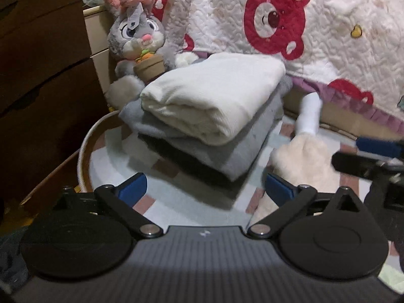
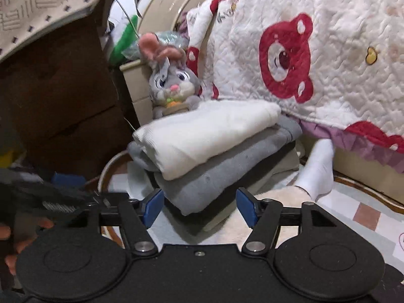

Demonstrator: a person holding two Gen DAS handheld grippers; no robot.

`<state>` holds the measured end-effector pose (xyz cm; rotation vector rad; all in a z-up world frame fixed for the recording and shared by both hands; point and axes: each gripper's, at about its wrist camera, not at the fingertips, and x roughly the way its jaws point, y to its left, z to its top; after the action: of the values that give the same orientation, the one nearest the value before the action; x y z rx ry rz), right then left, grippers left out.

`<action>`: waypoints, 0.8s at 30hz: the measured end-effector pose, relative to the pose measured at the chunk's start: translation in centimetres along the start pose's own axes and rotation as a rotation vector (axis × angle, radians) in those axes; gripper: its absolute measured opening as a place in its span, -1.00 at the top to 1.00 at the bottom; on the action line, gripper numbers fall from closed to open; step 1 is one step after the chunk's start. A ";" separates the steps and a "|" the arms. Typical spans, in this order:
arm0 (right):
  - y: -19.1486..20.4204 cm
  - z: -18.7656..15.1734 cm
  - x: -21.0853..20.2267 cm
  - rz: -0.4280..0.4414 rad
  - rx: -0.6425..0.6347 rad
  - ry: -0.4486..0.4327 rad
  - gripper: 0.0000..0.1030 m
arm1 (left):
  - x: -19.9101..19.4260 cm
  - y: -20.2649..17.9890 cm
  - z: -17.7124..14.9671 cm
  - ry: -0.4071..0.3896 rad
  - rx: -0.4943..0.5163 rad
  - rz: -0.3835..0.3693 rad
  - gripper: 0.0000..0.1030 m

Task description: Fold clothes

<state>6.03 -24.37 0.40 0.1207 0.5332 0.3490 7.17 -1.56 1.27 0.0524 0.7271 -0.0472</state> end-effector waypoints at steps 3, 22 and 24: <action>1.3 0.8 -1.2 -0.067 -0.056 0.018 -0.59 | -0.7 -0.2 -0.4 0.033 -0.013 -0.001 -0.97; 1.5 1.2 -4.0 -0.005 -0.109 0.019 -0.76 | -3.7 -0.6 -0.6 0.057 -0.015 0.084 -0.98; 1.1 1.5 -3.7 0.006 -0.091 0.020 -0.76 | -3.7 -0.7 -0.6 0.059 -0.016 0.082 -0.98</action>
<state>3.52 -24.71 3.65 0.0312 0.5359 0.3796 4.00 -2.10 3.30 0.0683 0.7837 0.0391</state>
